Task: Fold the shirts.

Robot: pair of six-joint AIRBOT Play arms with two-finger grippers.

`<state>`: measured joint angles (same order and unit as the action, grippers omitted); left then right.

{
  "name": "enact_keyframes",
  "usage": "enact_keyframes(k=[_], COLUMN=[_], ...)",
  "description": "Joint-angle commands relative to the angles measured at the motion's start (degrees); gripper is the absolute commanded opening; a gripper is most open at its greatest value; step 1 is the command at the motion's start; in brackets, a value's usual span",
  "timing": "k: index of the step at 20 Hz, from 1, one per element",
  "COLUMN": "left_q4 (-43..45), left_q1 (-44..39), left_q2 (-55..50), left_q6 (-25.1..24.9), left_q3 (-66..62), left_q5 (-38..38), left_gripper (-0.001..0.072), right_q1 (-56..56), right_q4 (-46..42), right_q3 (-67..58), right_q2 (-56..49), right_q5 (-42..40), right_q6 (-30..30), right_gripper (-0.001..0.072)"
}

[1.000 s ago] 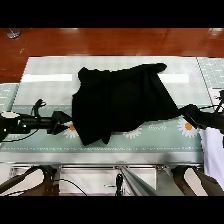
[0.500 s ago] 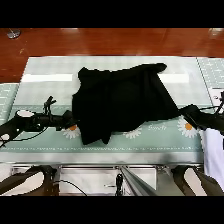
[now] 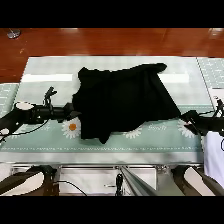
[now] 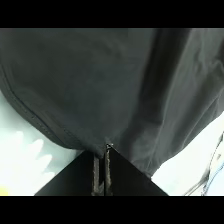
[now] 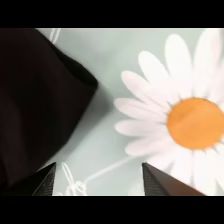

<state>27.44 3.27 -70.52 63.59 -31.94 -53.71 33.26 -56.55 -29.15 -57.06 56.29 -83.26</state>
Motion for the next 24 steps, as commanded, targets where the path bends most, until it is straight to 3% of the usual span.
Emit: enact_keyframes(k=[1,9,13,14,15,16,17,21,24], left_q4=[0.0,0.0,0.0,0.0,-0.1,-0.1,-0.1,-3.8,-9.0], left_q1=[-0.1,-0.1,-0.1,-0.1,-0.1,-0.1,-0.1,0.7,2.2], left_q2=[0.0,0.0,0.0,0.0,0.0,0.0,0.0,2.2,7.9], left_q6=[-0.1,-0.1,0.1,0.1,0.1,0.1,0.1,-1.2,-3.6], left_q3=[-0.5,-0.5,-0.5,-0.5,-0.5,-0.5,-0.5,-5.1,-21.3], left_q5=[-0.5,-0.5,-0.5,-0.5,-0.7,-1.0,-1.4,-6.4,-6.3], left_gripper=[0.0024,0.0024,0.0024,0.0024,0.0024,0.0024,0.0024,0.0024,0.0024], right_q1=[0.1,0.1,-3.3,-5.0,-6.7,-7.8,-8.6,-9.0,-9.1], right_q4=[6.9,17.1,16.3,15.1,14.0,12.2,10.4,6.1,14.8], right_q3=[-2.2,-8.7,-10.7,-11.4,-12.2,-13.1,-14.0,-24.1,-42.2], right_q2=[-6.2,-19.3,-21.6,-21.9,-22.0,-22.0,-22.0,-21.4,-18.1], right_q5=[-2.2,-0.2,-1.8,-2.7,-3.5,-3.9,-3.8,6.1,15.2], right_q6=[3.8,10.1,10.6,9.8,8.2,6.1,5.8,5.8,7.7], right_gripper=[0.0618,0.0617,0.0615,0.0588,0.0441,0.018,0.0021,0.0021,0.0021])
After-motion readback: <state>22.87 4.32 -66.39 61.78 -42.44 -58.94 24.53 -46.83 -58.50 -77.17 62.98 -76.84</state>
